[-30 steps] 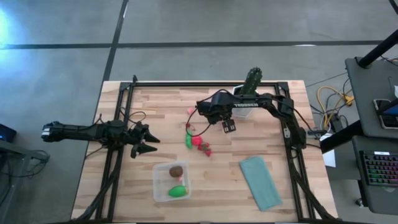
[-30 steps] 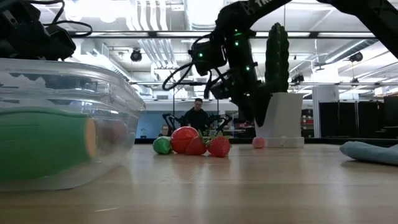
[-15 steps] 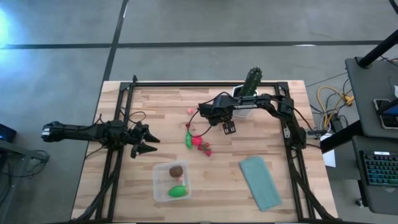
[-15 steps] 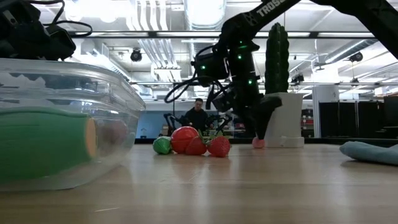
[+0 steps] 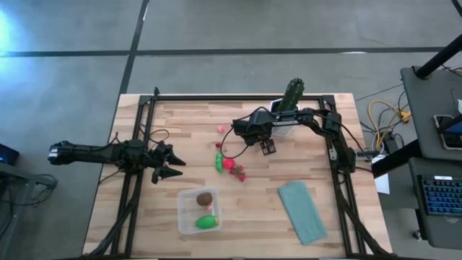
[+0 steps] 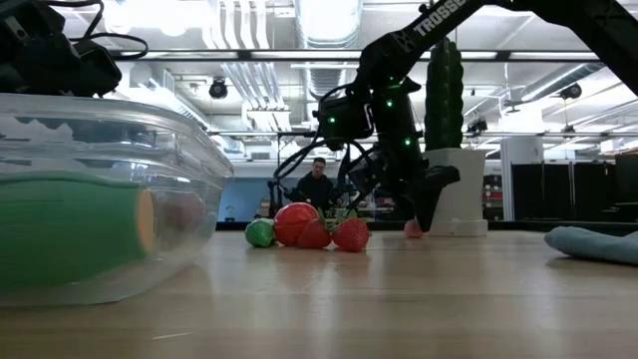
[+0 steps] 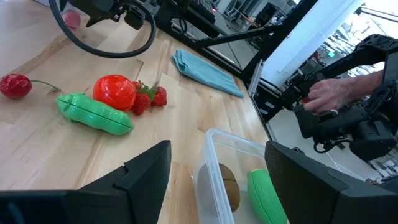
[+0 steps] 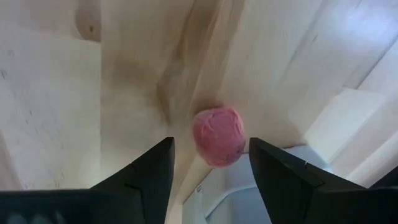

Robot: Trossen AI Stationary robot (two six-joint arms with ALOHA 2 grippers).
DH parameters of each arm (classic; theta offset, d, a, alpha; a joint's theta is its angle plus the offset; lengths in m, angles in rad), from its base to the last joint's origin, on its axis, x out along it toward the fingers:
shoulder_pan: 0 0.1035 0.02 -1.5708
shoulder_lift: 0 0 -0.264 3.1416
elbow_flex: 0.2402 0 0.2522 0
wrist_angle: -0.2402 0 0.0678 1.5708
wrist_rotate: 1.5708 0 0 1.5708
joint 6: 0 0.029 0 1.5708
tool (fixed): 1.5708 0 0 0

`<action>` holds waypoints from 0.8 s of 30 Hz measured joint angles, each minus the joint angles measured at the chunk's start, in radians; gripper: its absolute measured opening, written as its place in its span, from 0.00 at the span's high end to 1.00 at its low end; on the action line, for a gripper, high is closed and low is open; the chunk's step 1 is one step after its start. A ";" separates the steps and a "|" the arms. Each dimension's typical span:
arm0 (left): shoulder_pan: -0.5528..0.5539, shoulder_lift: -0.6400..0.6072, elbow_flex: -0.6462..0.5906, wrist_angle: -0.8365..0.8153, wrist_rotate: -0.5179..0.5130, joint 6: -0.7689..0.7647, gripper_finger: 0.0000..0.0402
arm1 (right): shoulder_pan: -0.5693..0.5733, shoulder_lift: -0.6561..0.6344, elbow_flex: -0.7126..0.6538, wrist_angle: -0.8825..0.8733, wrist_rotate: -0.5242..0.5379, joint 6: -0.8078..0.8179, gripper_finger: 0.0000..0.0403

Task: Pick and placing Produce into tupperware
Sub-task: Put the right pink peach into the transparent bin

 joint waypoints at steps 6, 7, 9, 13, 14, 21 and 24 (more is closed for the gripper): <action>0.000 0.000 0.000 0.000 0.000 0.000 0.39 | 0.000 0.000 -0.011 0.010 -0.002 0.015 0.54; 0.000 0.000 0.000 0.000 0.000 0.000 0.39 | 0.000 0.000 -0.013 0.012 -0.002 0.016 0.55; 0.000 0.000 0.000 0.000 0.000 0.000 0.39 | 0.000 0.000 -0.017 0.013 -0.002 0.028 0.58; 0.000 0.000 0.000 0.000 0.000 0.000 0.39 | 0.000 0.000 -0.021 0.014 -0.002 0.041 0.64; 0.000 0.000 0.000 0.000 0.000 0.000 0.39 | 0.000 0.000 -0.021 0.015 -0.002 0.041 0.65; 0.000 0.000 0.000 0.000 0.000 0.000 0.39 | 0.000 0.000 -0.021 0.015 -0.002 0.041 0.73; 0.000 0.000 0.000 0.000 0.000 0.000 0.39 | 0.002 0.000 -0.020 0.014 -0.002 0.041 0.75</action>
